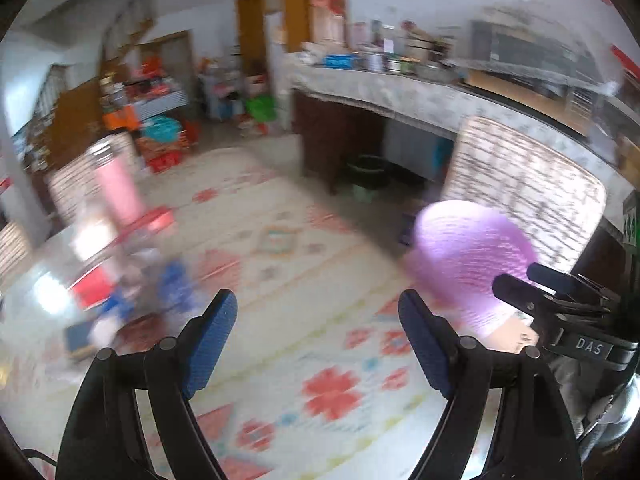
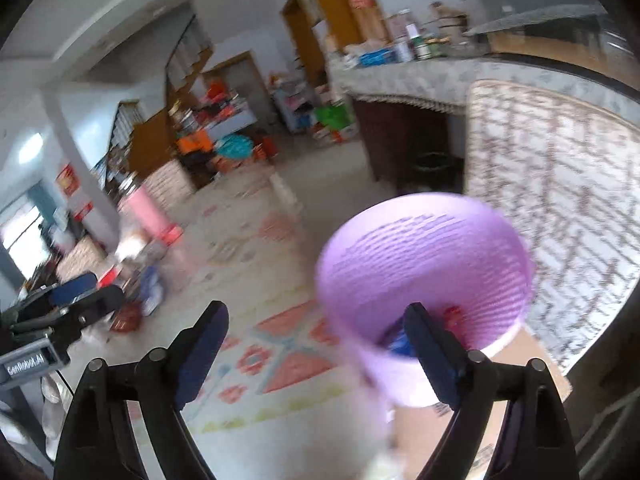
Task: Collect trash
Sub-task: 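Move both empty tools back over the table, then grasp the clear plastic bag with the left tool while the right grasps the brown snack bag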
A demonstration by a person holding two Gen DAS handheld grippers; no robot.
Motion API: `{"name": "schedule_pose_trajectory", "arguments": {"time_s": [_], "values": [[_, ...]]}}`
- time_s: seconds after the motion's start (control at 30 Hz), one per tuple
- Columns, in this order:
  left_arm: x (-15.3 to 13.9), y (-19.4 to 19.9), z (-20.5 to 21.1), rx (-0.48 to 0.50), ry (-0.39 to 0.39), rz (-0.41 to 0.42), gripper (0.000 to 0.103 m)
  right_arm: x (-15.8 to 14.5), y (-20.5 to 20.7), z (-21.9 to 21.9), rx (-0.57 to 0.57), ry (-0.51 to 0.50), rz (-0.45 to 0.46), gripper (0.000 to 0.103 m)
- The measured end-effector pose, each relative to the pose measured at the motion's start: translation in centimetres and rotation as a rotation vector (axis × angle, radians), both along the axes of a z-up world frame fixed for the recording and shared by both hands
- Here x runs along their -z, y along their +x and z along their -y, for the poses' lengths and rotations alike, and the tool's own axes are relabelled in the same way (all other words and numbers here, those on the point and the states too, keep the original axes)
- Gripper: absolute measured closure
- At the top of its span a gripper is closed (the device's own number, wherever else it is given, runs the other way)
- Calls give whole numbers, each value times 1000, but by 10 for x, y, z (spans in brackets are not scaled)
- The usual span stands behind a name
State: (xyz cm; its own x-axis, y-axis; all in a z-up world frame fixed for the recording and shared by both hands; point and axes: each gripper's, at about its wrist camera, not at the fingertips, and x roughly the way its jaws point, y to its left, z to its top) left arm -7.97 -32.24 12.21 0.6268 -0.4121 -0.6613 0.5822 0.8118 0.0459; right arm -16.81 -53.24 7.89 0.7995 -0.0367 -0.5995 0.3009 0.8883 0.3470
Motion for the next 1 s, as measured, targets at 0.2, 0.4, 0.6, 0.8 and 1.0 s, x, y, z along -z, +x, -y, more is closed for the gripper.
{"name": "schedule_pose_trajectory", "arguments": {"time_s": [0.2,0.4,0.6,0.8,1.0], "values": [[17,22,-105,-169,42,-39,21,12,29,-63,-126,35,-26,11],[31,59,-211,-391,65,-33,21,22,55,-125,-216,7,-25,11],[54,106,-287,-532,-83,-112,21,45,79,-164,-276,7,-79,11],[80,149,-285,-483,-98,-198,19,53,86,-179,-293,-10,-109,11],[93,154,-277,-474,-116,-257,22,51,93,-187,-304,-31,-142,11]]}}
